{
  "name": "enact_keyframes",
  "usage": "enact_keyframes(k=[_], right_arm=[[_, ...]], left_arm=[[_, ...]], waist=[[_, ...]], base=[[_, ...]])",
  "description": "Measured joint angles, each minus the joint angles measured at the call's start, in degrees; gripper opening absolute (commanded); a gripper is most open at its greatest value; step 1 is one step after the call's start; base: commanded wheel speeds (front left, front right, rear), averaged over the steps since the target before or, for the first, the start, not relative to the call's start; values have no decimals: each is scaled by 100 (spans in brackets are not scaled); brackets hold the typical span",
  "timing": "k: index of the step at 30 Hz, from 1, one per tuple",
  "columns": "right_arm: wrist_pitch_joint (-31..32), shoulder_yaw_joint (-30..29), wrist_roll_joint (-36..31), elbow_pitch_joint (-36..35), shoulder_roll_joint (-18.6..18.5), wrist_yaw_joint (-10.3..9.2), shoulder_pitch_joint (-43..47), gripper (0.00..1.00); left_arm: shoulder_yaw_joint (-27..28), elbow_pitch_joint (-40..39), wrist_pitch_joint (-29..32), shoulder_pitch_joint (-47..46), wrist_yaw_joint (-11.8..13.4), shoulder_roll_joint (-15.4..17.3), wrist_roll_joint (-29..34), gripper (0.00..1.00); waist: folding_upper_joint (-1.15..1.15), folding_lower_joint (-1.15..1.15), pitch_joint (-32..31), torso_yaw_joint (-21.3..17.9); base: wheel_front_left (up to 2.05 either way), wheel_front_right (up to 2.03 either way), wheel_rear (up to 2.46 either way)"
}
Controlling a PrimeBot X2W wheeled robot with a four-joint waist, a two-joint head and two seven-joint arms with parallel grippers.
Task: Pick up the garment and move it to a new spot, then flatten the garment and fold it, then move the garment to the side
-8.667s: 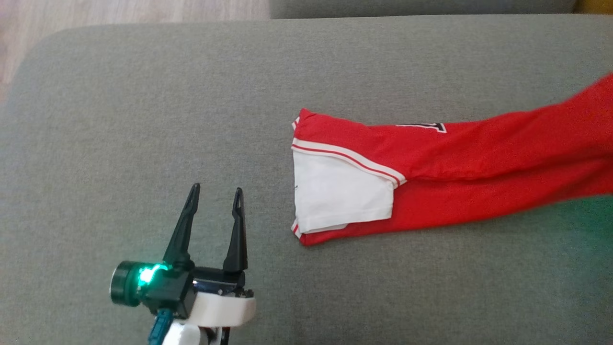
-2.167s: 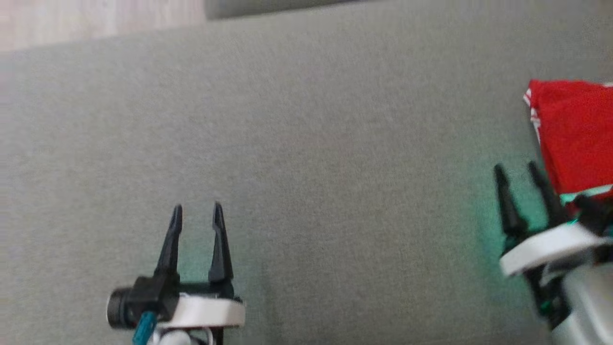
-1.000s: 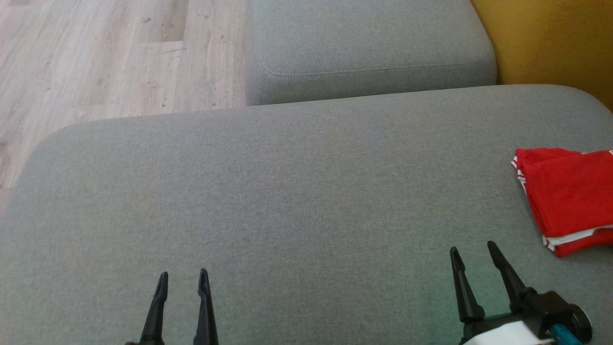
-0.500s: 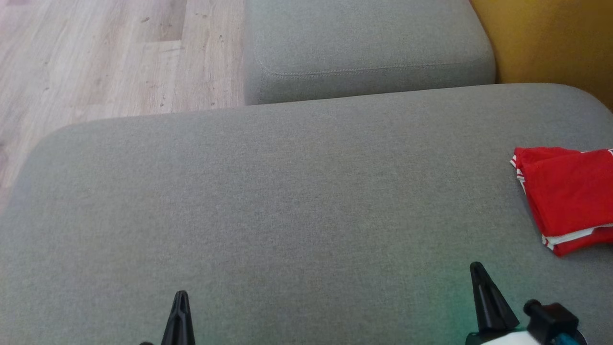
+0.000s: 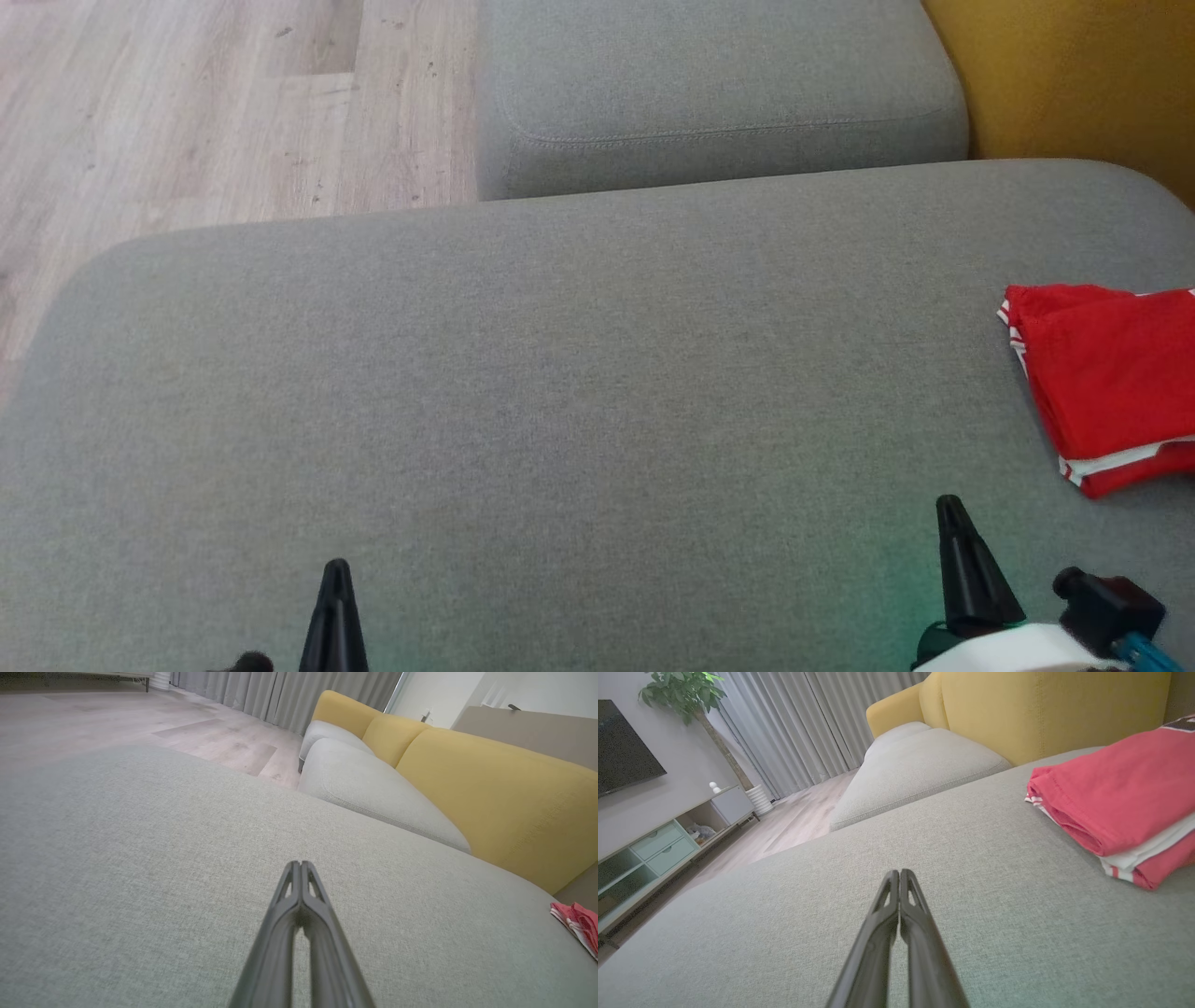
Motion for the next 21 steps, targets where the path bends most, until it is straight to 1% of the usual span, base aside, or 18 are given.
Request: enact_keyframes(k=[21], right_arm=[[305,-147,1593,45,-25,0,-251,0]], left_arm=[[208,127,310,-322,-246,45,-1468,0]], waist=[[0,0,62,14]], base=[[0,0,0]])
